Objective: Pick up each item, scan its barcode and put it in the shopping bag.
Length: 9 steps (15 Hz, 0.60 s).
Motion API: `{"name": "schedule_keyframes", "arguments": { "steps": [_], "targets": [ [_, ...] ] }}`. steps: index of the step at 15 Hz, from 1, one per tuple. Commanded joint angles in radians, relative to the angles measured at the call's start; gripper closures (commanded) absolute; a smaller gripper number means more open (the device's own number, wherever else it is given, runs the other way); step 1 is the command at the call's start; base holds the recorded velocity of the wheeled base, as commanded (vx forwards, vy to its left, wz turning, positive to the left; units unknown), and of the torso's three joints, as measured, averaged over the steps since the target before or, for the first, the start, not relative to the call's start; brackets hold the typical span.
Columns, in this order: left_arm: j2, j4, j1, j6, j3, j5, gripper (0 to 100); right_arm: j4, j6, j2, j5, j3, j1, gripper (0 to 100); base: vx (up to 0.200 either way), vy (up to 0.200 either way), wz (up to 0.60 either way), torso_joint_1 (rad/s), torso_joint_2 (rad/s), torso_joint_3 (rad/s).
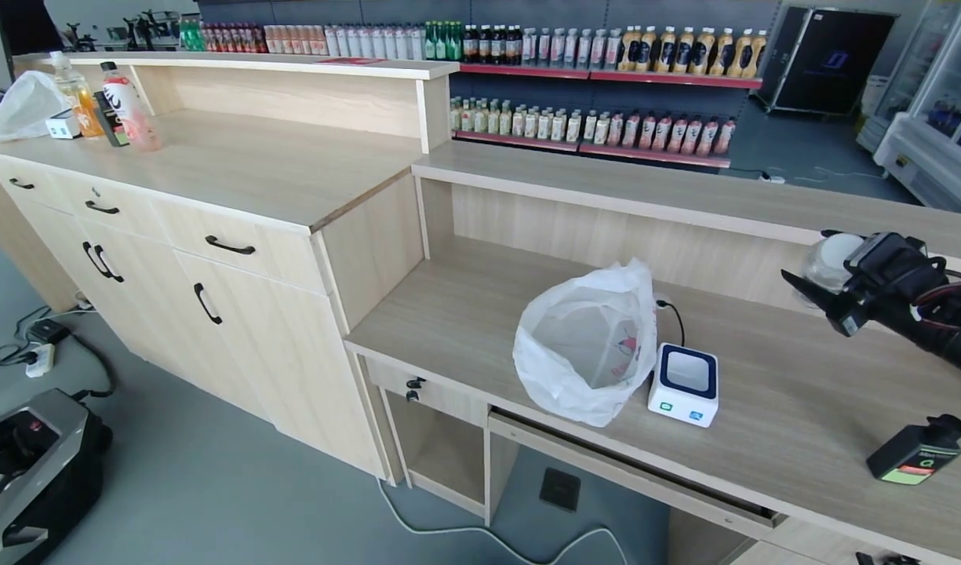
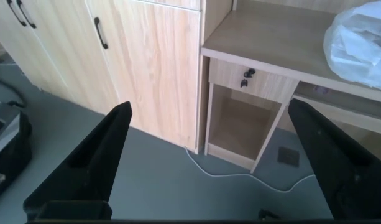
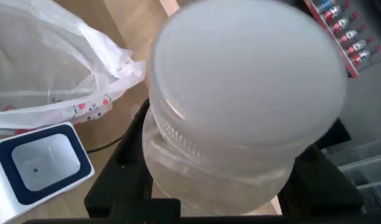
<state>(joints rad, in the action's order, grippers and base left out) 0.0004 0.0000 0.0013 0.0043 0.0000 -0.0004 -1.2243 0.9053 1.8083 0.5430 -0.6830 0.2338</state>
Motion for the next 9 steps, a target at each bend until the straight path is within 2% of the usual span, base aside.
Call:
{"name": "schedule_keyframes", "arguments": {
  "steps": [1,5,9],
  "targets": [
    [0.000,0.000,0.000,0.000,0.000,0.000,0,0.002,-0.026,0.121,0.043,-0.095,-0.044,100,0.000,0.000,0.00,0.000,0.00,0.000],
    [0.000,0.000,0.000,0.000,0.000,0.000,0,-0.052,-0.040,0.252,0.106,-0.181,-0.119,100,0.000,0.000,0.00,0.000,0.00,0.000],
    [0.000,0.000,0.000,0.000,0.000,0.000,0,-0.138,-0.055,0.359,0.130,-0.190,-0.172,100,0.000,0.000,0.00,0.000,0.00,0.000]
  ]
}}
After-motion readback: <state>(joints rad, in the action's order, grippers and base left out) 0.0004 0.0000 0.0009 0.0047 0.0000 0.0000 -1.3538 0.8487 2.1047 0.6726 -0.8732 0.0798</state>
